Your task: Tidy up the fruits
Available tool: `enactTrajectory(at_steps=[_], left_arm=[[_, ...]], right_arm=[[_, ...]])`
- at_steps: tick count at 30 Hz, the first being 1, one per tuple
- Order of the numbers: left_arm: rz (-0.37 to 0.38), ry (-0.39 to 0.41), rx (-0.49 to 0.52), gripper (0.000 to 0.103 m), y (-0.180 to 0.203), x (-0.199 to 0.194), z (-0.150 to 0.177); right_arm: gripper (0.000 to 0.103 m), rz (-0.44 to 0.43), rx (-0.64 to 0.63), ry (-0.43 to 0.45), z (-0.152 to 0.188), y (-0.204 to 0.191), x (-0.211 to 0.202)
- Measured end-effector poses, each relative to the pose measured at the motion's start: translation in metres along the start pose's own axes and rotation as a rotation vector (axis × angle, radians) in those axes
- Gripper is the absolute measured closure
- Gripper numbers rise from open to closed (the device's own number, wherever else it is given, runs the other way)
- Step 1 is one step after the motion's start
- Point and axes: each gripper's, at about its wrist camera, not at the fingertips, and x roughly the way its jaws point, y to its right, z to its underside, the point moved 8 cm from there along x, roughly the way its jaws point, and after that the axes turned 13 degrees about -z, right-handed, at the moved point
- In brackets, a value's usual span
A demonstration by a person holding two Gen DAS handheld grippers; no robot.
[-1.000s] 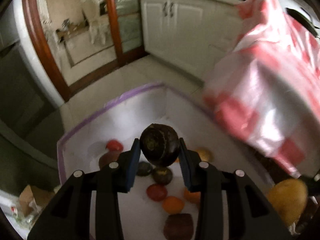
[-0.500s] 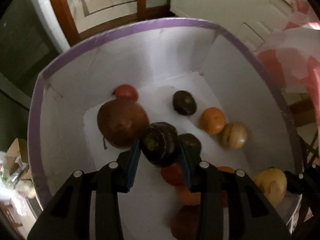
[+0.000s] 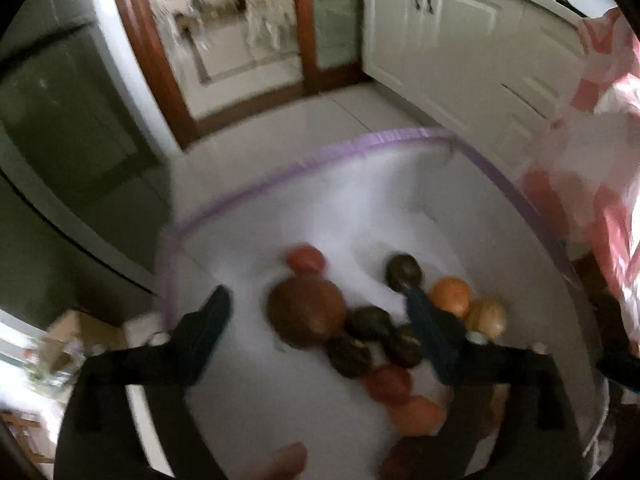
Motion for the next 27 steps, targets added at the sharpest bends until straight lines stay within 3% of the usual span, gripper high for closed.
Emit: enactTrajectory(at_steps=[4,15,27], left_arm=[[-0.034,0.069,0.003,0.002,-0.007,-0.022,-0.013],[0.041,-0.089,-0.002,0.002,0.004,-0.019,0.017],[0.078,-0.138,-0.003,0.002,0.008,-0.010,0.025]], right_arm=[[0.016,0.000,0.018,0.019,-0.002,-0.005,-0.019],[0.016,0.087,0.066,-0.041,0.017,0.006,-0.006],[0.016,0.082,0.068,-0.068,0.021,0.003,0.004]])
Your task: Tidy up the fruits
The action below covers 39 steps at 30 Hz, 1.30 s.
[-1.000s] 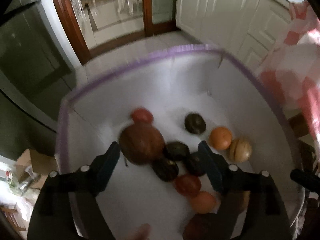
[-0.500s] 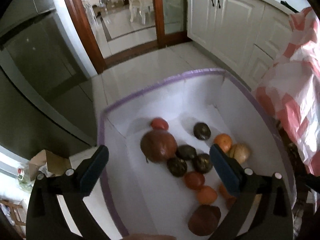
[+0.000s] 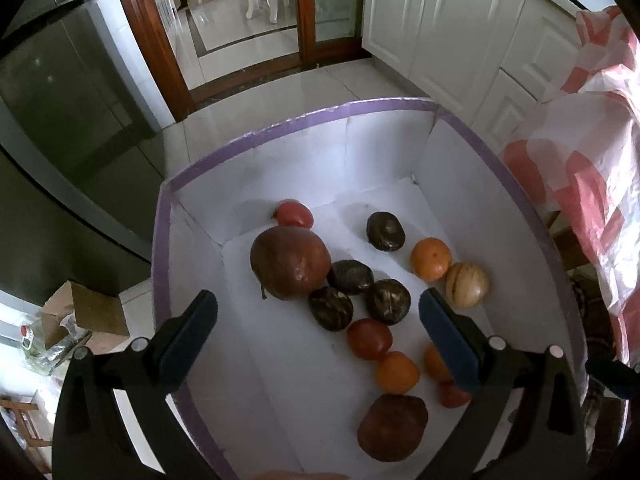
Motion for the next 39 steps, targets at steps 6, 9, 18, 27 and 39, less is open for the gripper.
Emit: enactTrajectory(at_steps=[6,9,18,27,39], left_arm=[[0.010,-0.005,0.003,0.002,0.003,0.000,0.001],[0.015,-0.007,0.005,0.002,0.004,0.001,0.001],[0.019,-0.011,0.009,0.002,0.007,0.001,0.003],[0.023,-0.023,0.021,0.002,0.008,0.007,0.002],[0.024,-0.049,0.027,0.002,0.006,0.013,0.002]], right_arm=[[0.016,0.000,0.004,-0.006,0.001,0.000,0.001],[0.016,0.000,0.006,-0.009,0.001,0.000,0.002],[0.016,0.000,0.013,-0.020,0.003,0.001,0.005],[0.016,-0.002,0.020,-0.035,0.006,0.002,0.008],[0.016,-0.002,0.024,-0.043,0.009,0.003,0.010]])
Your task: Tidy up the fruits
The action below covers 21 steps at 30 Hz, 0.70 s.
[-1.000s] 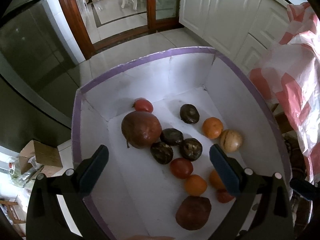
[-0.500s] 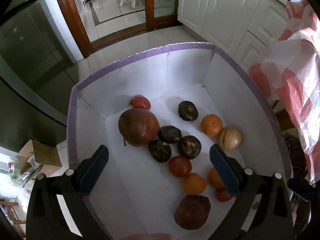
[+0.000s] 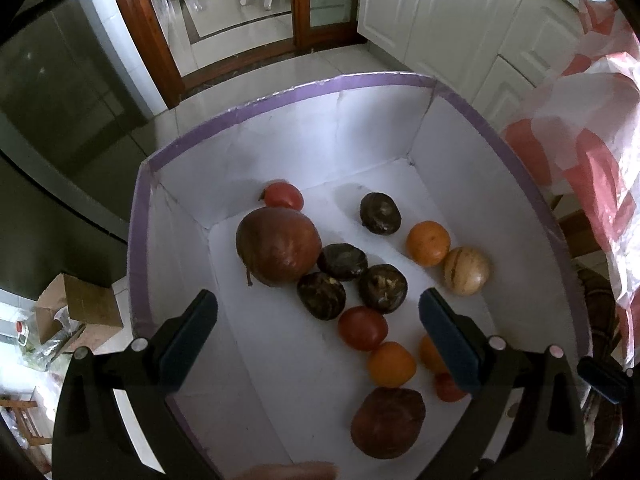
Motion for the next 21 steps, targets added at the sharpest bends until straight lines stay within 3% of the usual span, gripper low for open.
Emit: enactTrajectory(at_steps=[17,21], left_arm=[[-0.020,-0.033,0.018,0.002,-0.0029,0.0098,0.0004],[-0.051,-0.001,0.032,0.002,-0.0030,0.0069,-0.0007]], right_arm=[[0.016,-0.001,-0.002,-0.001,0.0004,-0.0008,-0.0007],[0.016,-0.001,-0.007,0.007,0.0011,-0.0025,-0.0030]])
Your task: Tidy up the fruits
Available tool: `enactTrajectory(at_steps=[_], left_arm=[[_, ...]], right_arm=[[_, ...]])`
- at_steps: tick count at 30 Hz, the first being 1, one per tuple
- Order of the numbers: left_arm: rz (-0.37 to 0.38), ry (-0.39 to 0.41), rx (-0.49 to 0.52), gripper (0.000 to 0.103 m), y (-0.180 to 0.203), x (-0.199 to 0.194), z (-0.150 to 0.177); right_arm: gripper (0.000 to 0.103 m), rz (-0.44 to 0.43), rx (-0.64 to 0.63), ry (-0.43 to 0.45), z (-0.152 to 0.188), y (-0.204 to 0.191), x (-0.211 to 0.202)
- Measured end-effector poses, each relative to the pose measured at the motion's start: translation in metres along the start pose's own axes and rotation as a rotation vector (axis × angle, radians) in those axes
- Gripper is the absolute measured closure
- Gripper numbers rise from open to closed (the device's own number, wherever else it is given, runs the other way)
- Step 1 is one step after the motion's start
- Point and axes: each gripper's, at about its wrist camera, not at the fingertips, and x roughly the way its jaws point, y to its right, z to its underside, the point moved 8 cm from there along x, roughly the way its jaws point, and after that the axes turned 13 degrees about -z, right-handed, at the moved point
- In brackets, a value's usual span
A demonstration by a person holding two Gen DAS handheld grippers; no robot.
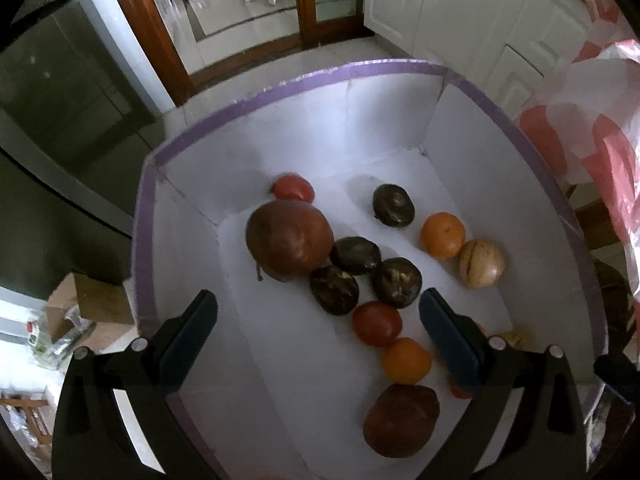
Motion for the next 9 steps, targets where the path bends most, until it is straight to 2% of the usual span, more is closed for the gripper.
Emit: enactTrajectory(at_steps=[9], left_arm=[[-0.009,0.018,0.013,0.002,-0.001,-0.016,-0.006]], right_arm=[[0.016,-0.004,-0.018,0.043,0.000,-0.005,-0.017]])
